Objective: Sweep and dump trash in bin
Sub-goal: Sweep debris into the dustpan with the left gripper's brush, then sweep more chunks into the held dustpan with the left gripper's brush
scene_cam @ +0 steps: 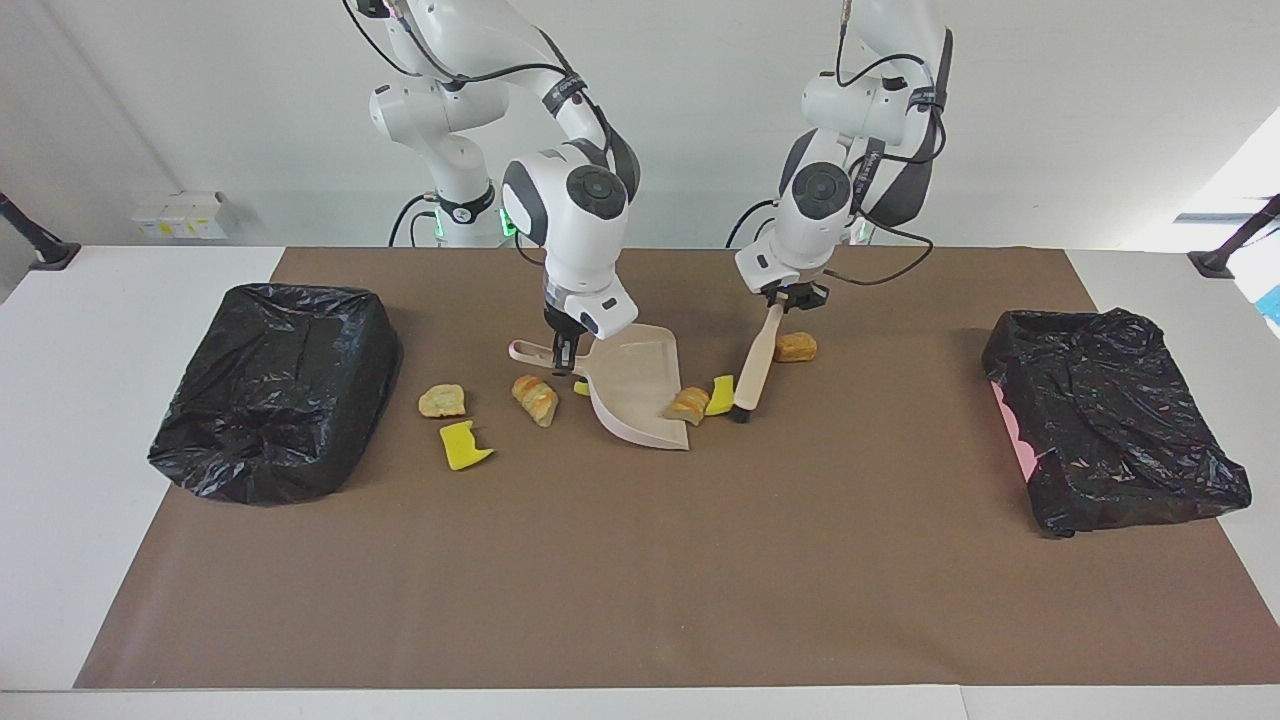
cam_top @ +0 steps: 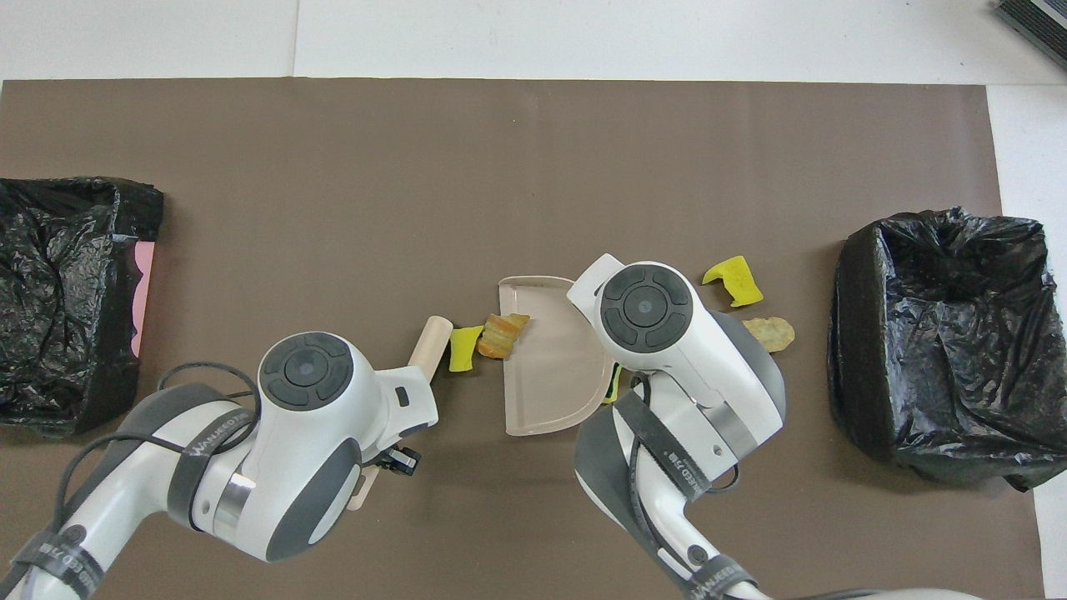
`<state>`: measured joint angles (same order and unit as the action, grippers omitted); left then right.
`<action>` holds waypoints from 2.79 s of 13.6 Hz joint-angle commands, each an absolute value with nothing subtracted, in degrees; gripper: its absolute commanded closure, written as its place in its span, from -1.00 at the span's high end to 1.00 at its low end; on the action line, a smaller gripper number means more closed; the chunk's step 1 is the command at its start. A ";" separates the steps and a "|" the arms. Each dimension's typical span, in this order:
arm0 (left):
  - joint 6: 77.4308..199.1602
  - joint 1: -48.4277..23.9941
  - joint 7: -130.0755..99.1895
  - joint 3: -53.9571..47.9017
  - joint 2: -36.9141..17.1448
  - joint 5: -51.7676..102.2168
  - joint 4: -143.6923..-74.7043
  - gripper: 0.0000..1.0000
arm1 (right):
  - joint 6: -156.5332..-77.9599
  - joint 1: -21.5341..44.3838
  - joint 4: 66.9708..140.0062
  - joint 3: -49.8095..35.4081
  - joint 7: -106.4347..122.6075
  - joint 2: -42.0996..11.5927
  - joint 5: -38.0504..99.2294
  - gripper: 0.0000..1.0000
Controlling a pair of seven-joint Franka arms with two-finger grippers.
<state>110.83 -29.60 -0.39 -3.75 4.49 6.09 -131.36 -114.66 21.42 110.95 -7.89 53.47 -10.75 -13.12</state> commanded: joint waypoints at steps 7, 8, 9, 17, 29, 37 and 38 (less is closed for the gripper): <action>106.91 -38.85 -11.29 -2.90 7.11 15.38 -129.73 -1.00 | -117.77 20.66 113.82 -8.17 50.98 -9.49 -13.45 -1.00; 104.00 -38.24 -13.16 -2.81 8.25 14.95 -128.77 -1.00 | -118.47 20.74 114.08 -8.17 50.80 -9.32 -13.45 -1.00; 101.10 -38.06 -14.92 -2.55 9.57 14.16 -128.67 -1.00 | -118.91 20.83 114.43 -8.17 50.80 -9.32 -13.45 -1.00; 84.81 -35.25 -43.31 -2.81 17.40 3.96 -131.57 -1.00 | -120.93 22.50 114.70 -8.35 53.96 -9.49 -13.54 -1.00; 120.72 -33.13 -60.65 -2.90 6.34 17.74 -139.22 -1.00 | -122.61 23.73 114.61 -8.35 53.97 -10.55 -13.62 -1.00; 124.80 -37.35 -31.14 -3.08 4.75 27.92 -136.85 -1.00 | -122.96 23.12 116.01 -8.35 52.03 -10.99 -11.17 -1.00; 124.72 -38.05 -28.94 -3.08 4.57 29.69 -136.06 -1.00 | -122.96 23.03 116.10 -8.35 51.94 -10.99 -11.08 -1.00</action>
